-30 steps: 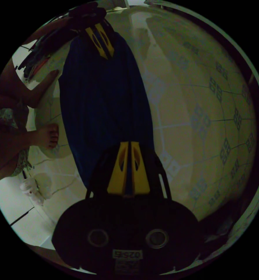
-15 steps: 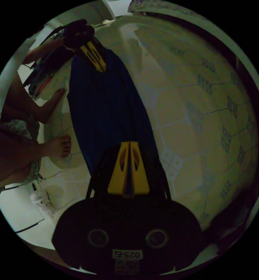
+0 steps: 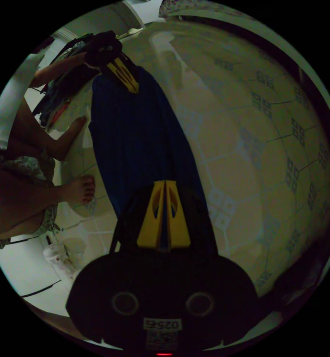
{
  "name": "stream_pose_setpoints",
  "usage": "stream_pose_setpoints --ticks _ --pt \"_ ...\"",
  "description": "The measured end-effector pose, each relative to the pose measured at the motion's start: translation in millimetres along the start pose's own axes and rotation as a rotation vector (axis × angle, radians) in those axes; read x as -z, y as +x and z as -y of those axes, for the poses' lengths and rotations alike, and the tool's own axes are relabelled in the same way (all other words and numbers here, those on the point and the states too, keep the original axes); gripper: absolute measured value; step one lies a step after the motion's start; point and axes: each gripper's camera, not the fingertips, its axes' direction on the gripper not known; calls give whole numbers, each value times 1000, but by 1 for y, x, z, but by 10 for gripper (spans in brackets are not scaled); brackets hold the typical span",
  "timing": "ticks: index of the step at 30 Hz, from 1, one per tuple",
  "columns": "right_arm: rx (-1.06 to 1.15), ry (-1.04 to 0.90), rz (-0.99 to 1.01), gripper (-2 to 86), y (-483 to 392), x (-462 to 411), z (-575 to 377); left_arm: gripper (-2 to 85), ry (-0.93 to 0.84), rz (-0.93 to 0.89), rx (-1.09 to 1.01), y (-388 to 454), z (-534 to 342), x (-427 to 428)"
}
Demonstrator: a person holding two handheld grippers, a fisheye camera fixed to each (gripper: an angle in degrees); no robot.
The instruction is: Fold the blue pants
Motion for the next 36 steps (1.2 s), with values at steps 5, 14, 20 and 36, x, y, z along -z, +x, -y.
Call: stream_pose_setpoints --ticks 5,14,20,36 --pt "-19 35 -36 -9 -17 21 -41 -10 49 -6 33 3 -33 -1" --pt "-84 26 -86 -5 -22 35 -113 -10 47 62 115 4 -90 -43" --pt "-193 85 -5 46 -21 48 -193 -10 -23 36 157 12 -137 -99" --pt "-1452 1006 -156 172 -198 98 -683 -8 154 -312 -366 144 -136 -88"
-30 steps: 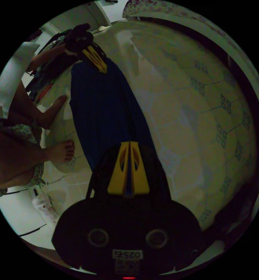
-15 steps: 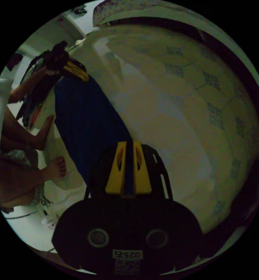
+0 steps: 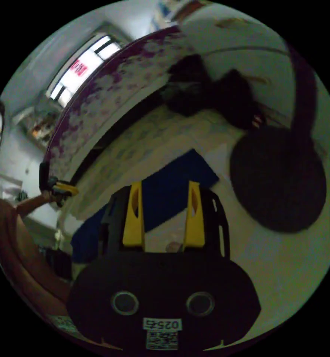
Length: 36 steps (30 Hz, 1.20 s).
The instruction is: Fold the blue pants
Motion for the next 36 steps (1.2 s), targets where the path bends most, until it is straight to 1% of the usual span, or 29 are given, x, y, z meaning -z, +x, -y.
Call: stream_pose_setpoints --ticks 1,3,4,6,8,9,12,14,16,18,22,24,26,33,36 --pt "-38 11 -1 171 11 5 -4 -7 -24 -9 -30 3 11 -13" --pt "-144 73 -9 167 48 22 -14 -3 -69 16 -96 13 53 -68" --pt "-166 87 -6 167 57 25 -15 -2 -62 19 -111 17 64 -81" --pt "-252 92 31 161 91 34 -14 4 13 3 -157 33 101 -134" --pt "-278 84 35 156 110 41 -9 10 14 -4 -148 44 127 -175" --pt "-270 73 21 152 120 46 -6 14 -18 -3 -182 55 140 -202" --pt "-286 42 0 124 142 60 -2 21 -80 27 -221 83 155 -255" --pt "-282 43 -6 114 153 71 -3 22 -65 -8 -222 98 156 -272" --pt "-289 52 6 108 165 81 -4 22 -55 11 -225 113 152 -289" --pt "-309 69 24 99 179 94 -5 18 -124 35 -241 129 144 -320" --pt "-324 79 27 72 195 112 -7 1 -165 35 -246 148 122 -348" --pt "-310 75 37 13 201 122 -8 -7 -167 33 -262 160 106 -359" --pt "-314 91 45 0 204 131 -9 -8 -167 37 -278 169 93 -363" --pt "-245 133 59 -9 195 164 -11 -9 -81 49 -355 207 42 -354" --pt "-234 173 12 -9 191 177 -8 -9 -30 71 -390 219 41 -351"
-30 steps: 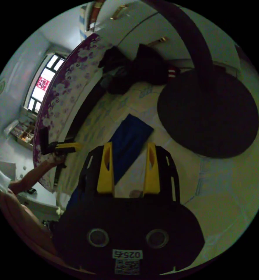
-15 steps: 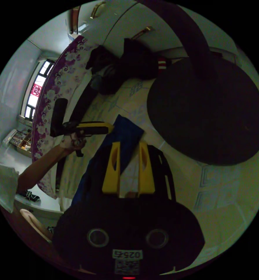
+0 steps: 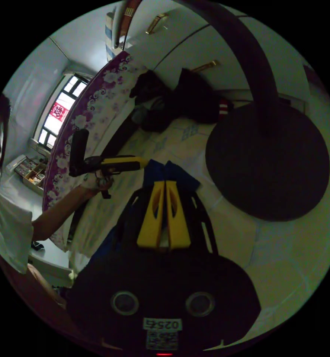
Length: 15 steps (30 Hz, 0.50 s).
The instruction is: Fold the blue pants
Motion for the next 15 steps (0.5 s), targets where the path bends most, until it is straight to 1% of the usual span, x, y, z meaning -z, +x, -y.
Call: stream_pose_setpoints --ticks 4,6,8,10,11,13,15 --pt "-12 -45 -88 -8 4 -5 6 -9 -31 -10 -29 5 21 -19" --pt "-43 -113 -133 -4 9 -17 5 -8 -97 2 -85 13 32 -45" --pt "-42 -140 -191 4 10 -25 1 -7 -150 -1 -137 21 35 -64" --pt "-27 -146 -224 28 8 -29 -4 -4 -117 4 -161 26 34 -67" --pt "-30 -131 -223 61 8 -29 -7 2 -118 7 -148 23 35 -65" --pt "-35 -98 -189 82 7 -26 -13 13 -127 4 -99 12 34 -57" --pt "-56 -55 -149 114 8 -24 -22 36 -39 -32 -47 -11 27 -31"
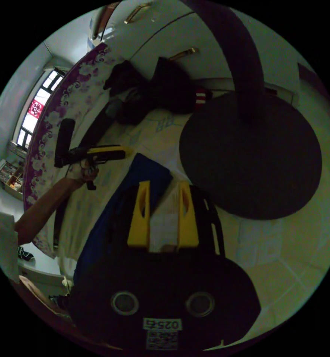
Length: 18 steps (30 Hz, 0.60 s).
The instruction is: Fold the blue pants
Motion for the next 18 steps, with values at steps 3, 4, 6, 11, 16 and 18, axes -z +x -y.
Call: stream_pose_setpoints --ticks 3,4,6,11,16,18 --pt "5 -6 48 134 -2 -10 -9 63 -24 -203 45 -30 -3 12" --pt "1 -5 57 135 -3 -12 -11 64 -51 -216 50 -34 -2 10" --pt "3 -12 61 140 -11 -23 -14 61 -121 -217 3 -34 7 1" --pt "31 -106 146 90 -38 -61 -23 8 -123 -184 -75 -31 40 10" --pt "28 -113 8 6 -57 -88 -35 -15 -174 -249 -68 -68 77 33" --pt "41 -86 18 0 -63 -89 -33 -16 -186 -266 -72 -89 106 52"
